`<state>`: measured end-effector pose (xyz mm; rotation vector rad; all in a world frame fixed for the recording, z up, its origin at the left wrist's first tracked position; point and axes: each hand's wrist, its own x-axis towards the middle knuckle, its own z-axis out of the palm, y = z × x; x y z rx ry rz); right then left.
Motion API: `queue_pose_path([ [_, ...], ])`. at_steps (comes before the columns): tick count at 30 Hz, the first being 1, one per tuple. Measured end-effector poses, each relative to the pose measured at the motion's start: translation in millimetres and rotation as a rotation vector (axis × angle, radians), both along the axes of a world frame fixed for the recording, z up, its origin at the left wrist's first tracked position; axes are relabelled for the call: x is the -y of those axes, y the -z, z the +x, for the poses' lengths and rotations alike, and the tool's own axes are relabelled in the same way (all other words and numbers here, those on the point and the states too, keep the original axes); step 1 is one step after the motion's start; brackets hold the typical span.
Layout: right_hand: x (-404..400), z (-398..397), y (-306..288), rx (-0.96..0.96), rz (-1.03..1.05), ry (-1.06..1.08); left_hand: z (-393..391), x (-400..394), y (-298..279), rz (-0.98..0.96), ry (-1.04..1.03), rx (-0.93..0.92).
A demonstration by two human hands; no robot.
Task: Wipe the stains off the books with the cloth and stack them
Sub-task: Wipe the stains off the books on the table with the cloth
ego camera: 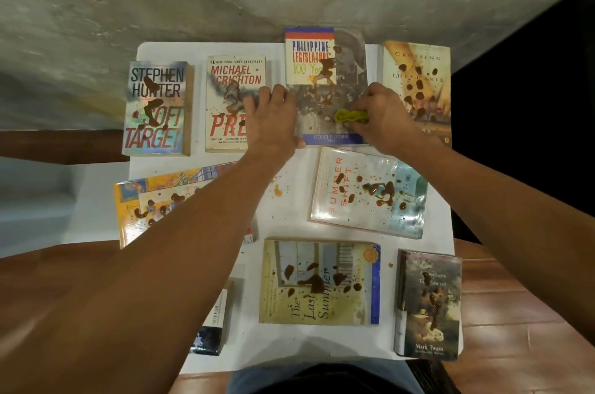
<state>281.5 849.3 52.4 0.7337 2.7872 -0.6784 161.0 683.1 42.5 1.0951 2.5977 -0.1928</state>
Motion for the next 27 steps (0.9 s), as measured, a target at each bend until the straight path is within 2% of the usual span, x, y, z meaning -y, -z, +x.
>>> queue_pose_path([
  [4,-9,-12,-1,-0.022,0.017,0.091,0,-1,2,-0.004,0.0,-0.011],
  [9,-6,-10,-1,0.01,-0.011,-0.071,1,-4,4,0.007,-0.013,-0.005],
  [13,-14,-21,2,-0.021,0.017,0.099,2,-4,5,0.013,-0.021,0.002],
  [17,-7,-13,2,0.016,-0.026,-0.082,1,-4,7,0.035,-0.018,0.006],
  [22,-13,-15,-1,-0.011,-0.001,0.05,0,-3,8,0.036,-0.022,0.019],
  [27,-4,-11,0,0.044,-0.056,-0.126,0,-3,8,0.033,-0.014,0.012],
])
